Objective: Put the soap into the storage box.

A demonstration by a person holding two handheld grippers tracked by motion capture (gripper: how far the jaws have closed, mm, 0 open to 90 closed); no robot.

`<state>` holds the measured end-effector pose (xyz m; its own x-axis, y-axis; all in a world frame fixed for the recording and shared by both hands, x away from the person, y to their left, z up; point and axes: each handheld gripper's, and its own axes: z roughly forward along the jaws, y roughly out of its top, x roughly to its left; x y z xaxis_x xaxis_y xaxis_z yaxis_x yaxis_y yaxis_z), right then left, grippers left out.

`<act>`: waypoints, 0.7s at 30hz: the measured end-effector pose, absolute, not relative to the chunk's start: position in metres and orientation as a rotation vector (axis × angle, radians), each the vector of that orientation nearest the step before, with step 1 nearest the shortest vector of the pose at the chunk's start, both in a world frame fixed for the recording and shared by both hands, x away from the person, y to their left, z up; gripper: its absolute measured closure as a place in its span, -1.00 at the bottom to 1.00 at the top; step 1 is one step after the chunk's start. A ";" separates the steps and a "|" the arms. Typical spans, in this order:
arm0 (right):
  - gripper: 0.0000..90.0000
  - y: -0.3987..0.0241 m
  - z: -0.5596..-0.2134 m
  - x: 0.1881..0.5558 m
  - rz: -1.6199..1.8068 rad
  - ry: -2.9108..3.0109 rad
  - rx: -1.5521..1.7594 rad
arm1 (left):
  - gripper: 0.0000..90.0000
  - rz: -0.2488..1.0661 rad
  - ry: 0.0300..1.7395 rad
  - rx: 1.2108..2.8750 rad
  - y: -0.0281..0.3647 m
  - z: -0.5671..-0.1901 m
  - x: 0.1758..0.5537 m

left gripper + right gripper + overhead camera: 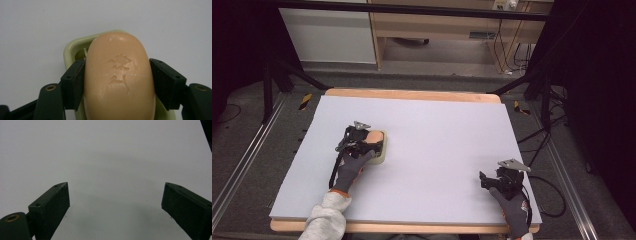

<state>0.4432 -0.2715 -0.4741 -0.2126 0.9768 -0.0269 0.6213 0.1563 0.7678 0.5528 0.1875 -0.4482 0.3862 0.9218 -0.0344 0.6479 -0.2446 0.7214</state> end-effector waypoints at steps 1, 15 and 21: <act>-0.82 -0.272 -0.474 0.443 0.866 1.905 1.515 | -0.30 0.534 1.343 1.992 0.188 -0.449 0.553; -0.82 -0.272 -0.474 0.443 0.869 1.902 1.514 | -0.30 0.526 1.353 2.005 0.187 -0.452 0.554; -0.82 -0.273 -0.473 0.442 0.870 1.901 1.515 | -0.30 0.523 1.350 2.008 0.187 -0.453 0.553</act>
<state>0.4421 -0.2727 -0.4734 -0.2111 0.9771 -0.0256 0.6196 0.1541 0.7696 0.5530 0.1869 -0.4534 0.3890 0.9207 -0.0306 0.6594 -0.2551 0.7072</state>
